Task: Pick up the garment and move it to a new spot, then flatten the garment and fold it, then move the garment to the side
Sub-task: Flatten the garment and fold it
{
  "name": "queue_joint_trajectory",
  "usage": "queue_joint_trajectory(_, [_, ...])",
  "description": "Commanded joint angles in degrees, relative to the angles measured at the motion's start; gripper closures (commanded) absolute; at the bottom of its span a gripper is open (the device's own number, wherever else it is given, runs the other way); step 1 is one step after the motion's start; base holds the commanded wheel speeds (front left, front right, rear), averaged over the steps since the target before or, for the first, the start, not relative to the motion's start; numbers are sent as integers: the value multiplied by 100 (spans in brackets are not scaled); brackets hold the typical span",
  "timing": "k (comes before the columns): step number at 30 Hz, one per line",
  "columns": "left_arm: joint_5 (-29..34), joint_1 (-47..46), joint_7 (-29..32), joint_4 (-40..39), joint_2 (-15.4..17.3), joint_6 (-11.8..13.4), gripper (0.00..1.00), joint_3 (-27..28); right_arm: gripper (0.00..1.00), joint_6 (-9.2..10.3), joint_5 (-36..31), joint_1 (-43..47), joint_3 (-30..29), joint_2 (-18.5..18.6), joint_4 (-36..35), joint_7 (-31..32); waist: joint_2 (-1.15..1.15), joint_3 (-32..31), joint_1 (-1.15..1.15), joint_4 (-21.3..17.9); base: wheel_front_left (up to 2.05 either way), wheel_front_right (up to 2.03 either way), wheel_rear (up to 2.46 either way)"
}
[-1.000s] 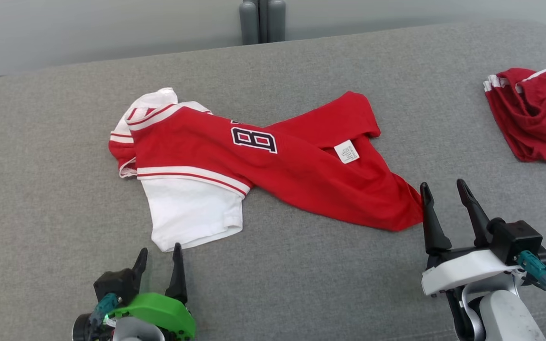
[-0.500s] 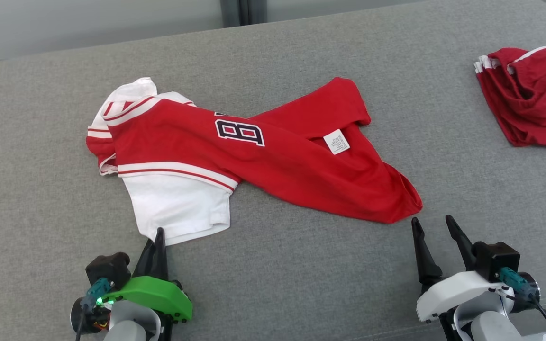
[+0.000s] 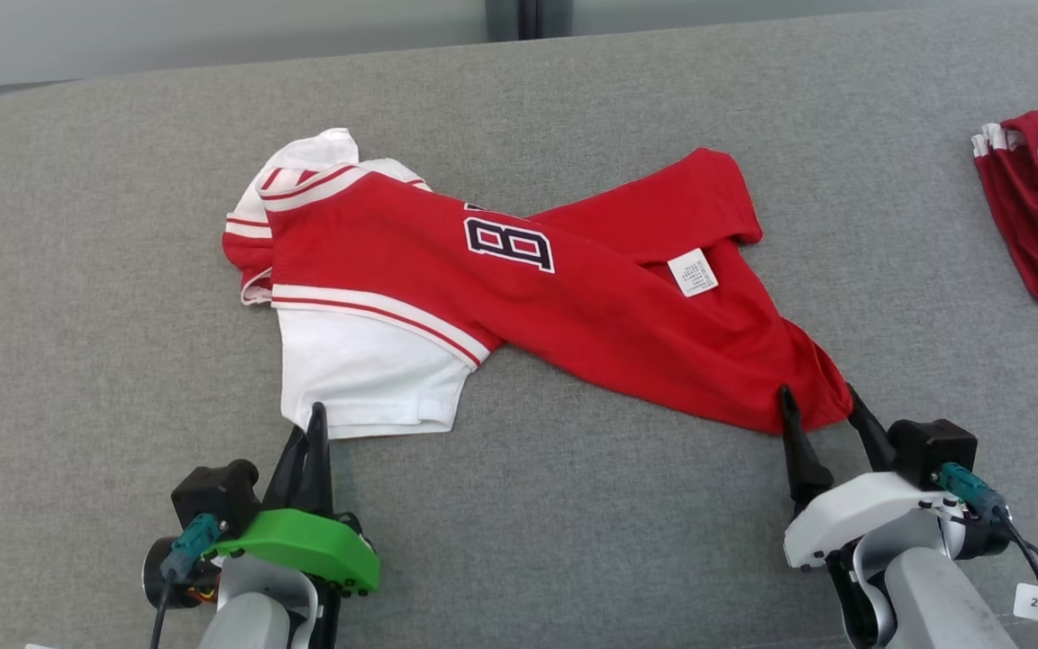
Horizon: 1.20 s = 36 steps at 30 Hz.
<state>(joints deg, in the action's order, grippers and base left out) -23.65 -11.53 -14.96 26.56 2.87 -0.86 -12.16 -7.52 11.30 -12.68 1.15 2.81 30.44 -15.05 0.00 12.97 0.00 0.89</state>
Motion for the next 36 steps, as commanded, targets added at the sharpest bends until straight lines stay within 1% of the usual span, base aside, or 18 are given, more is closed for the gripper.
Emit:
queue_joint_trajectory(1, [40, 26, -27, -51, 17, 31, 100, 6, 71, 8, 89, -57, -34, 15, 23, -17, 0, -8, 0, 28, 0, 0, 0])
queue_joint_trajectory(2, [47, 37, -27, -105, 16, 34, 100, 15, 98, 8, 127, -31, -64, 16, 32, -16, 0, -19, 0, 34, 0, 0, 0])
queue_joint_trajectory(3, [54, 45, -27, -150, 16, 33, 100, 22, 100, 8, 150, -10, -84, 17, 38, -17, 0, -31, 0, 36, 0, 0, 0])
queue_joint_trajectory(8, [105, 85, -23, -467, 15, 2, 100, 57, 100, 7, 438, 106, -3, 16, 7, -17, 0, -145, 0, -28, 0, 0, 0])
queue_joint_trajectory(13, [190, 22, -24, -918, 38, -57, 100, 84, 100, 8, 818, 174, 226, 16, -276, -17, 0, -322, 0, -109, 0, 0, 0])
queue_joint_trajectory(16, [274, -108, -24, -1240, 134, -91, 100, 104, 100, 8, 1089, 158, 395, 16, -599, -17, 0, -471, 0, -147, 0, 0, 0])
queue_joint_trajectory(21, [419, -425, 49, -1930, 374, -104, 100, 150, 100, 7, 1391, 177, 508, 18, -1391, 24, 0, -771, 0, -195, 0, 0, 0])
queue_joint_trajectory(27, [444, -762, 384, -3204, 645, -126, 100, 212, 100, 7, 1562, 305, 318, 18, -2945, 261, 0, -1046, 0, -293, 0, 0, 0])
queue_joint_trajectory(33, [587, -1119, 928, -4745, 979, -125, 100, 246, 100, 6, 1625, 540, -37, 17, -4909, 736, 0, -1123, 0, -418, 0, 0, 0])
queue_joint_trajectory(36, [709, -1509, 1298, -5505, 1197, -133, 100, 338, 100, 6, 1549, 648, -282, 15, -5849, 1021, 0, -1085, 0, -488, 0, 0, 0])
